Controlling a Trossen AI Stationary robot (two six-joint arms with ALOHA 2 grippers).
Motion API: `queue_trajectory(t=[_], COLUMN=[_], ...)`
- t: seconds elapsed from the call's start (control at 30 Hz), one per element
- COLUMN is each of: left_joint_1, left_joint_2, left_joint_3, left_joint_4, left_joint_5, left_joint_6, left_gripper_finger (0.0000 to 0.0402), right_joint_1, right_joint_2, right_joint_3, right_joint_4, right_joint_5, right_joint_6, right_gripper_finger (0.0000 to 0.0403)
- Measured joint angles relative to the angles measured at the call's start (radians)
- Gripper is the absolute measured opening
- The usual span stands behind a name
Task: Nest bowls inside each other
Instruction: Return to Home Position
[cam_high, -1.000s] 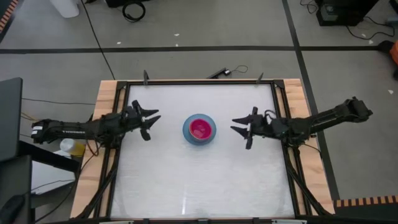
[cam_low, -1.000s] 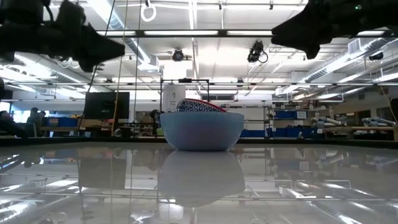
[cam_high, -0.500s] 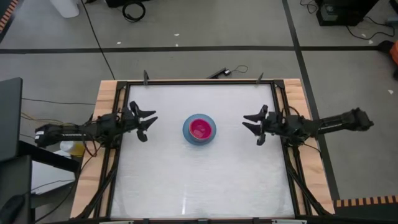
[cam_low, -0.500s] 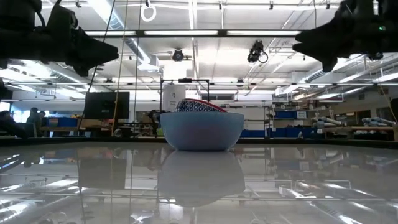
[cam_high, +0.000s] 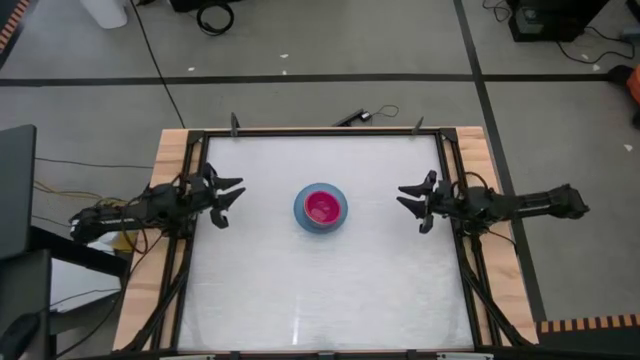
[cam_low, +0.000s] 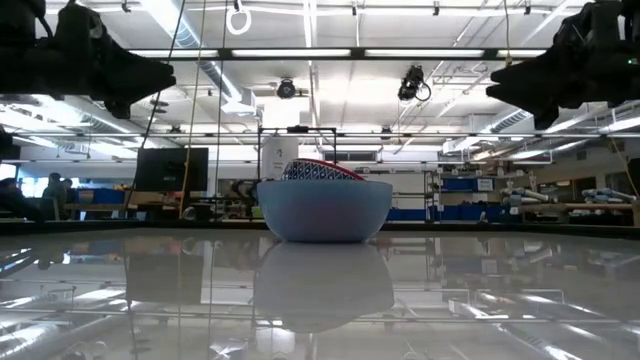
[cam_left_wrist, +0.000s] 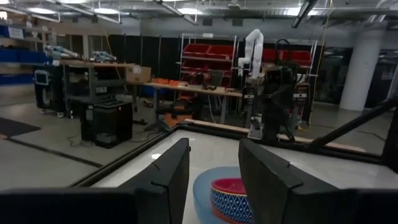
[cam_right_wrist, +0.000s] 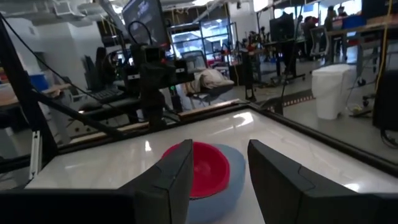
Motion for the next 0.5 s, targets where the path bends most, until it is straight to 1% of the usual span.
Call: queue_trajectory(t=[0.23,0.33,0.4,0.5], left_joint_1=[0.0,0.0,0.0,0.0], left_joint_2=[-0.002,0.0,-0.002,0.009], left_joint_3=[-0.001,-0.011,-0.042,-0.043], left_joint_4=[-0.064,-0.05,-0.028,-0.042], left_joint_5=[-0.003,-0.003,-0.003,-0.003], left_joint_6=[0.013,0.011,0.005,-0.015], left_gripper_finger=[0.0141,0.0141,0.0141,0.0141], right_joint_1=[-0.001,-0.001,-0.002,-0.002], right_joint_2=[-0.117,-0.154,-0.167,-0.173], right_joint_3=[-0.005,-0.031,-0.031,-0.031], right_joint_4=[-0.078,-0.093,-0.122,-0.13], right_joint_5=[0.005,0.001,0.001,-0.004], right_joint_6=[-0.006,0.008,0.029,0.043], right_gripper_finger=[0.0159,0.0159,0.0159,0.0159])
